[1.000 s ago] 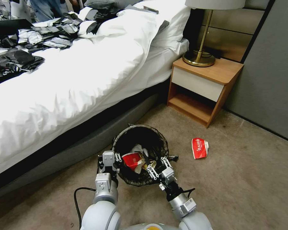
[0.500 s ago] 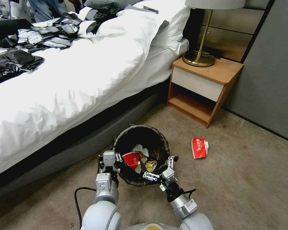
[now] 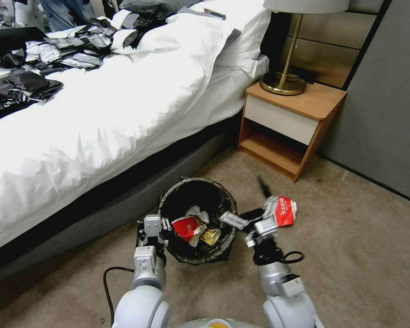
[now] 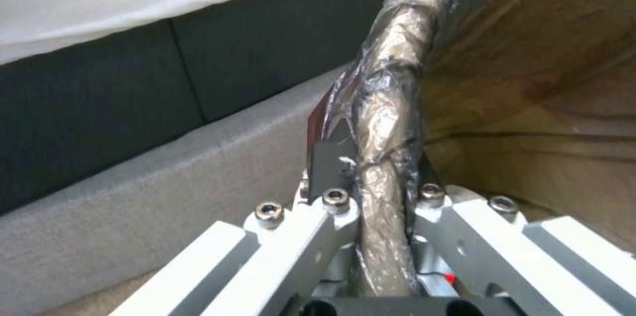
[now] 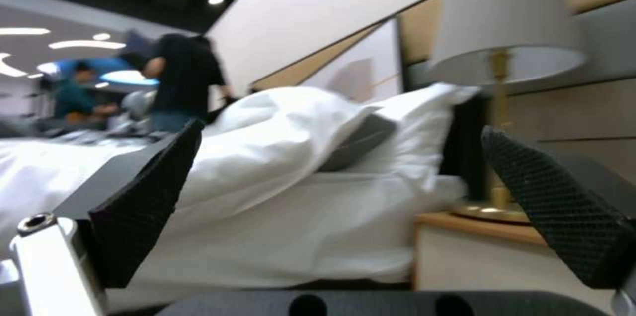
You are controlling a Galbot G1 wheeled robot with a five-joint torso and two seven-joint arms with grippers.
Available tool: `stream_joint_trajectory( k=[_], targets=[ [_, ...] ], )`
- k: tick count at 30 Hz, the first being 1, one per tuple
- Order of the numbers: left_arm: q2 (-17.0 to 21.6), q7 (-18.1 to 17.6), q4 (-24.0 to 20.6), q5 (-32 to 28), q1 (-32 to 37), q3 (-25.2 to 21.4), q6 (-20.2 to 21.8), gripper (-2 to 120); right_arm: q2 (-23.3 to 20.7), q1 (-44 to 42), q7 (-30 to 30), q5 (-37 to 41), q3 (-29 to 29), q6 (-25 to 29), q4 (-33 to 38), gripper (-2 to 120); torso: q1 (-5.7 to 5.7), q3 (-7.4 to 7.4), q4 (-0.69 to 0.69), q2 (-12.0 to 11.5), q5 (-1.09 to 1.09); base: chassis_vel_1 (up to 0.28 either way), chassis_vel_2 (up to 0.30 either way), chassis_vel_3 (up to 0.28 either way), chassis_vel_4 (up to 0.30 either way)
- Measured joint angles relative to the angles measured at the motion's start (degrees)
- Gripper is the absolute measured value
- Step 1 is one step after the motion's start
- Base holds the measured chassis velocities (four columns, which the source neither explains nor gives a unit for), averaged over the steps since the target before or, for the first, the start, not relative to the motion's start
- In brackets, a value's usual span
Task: Pick up the trash bin, then pick up the garbage from the floor and place it into the trash bin.
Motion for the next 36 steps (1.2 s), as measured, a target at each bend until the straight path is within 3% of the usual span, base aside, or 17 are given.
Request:
stream_joint_trajectory(
  k=[6,13,36],
  targets=[
    [0.2,-0.1,-0.2,-0.4,0.1,-0.4,0.0,0,1.1,-3.0,1.6,-1.1,3.6,1.8,0.8,100,0.00,0.00,-0.01,0.0,0.00,0.000,0.000,0.000,0.000],
    [0.4,-0.6,-0.5,-1.4,-0.2,-1.1,0.0,0,2.3,-6.6,4.4,0.7,7.4,3.0,-3.1,100,0.00,0.00,-0.01,0.0,0.01,0.000,0.000,0.000,0.000],
    [0.2,-0.9,-0.7,-1.3,-0.1,-0.2,0.2,0,2.8,-7.4,4.9,2.8,10.7,4.5,-7.3,100,-0.01,0.00,0.00,0.0,0.01,0.000,0.000,0.000,0.000]
  ],
)
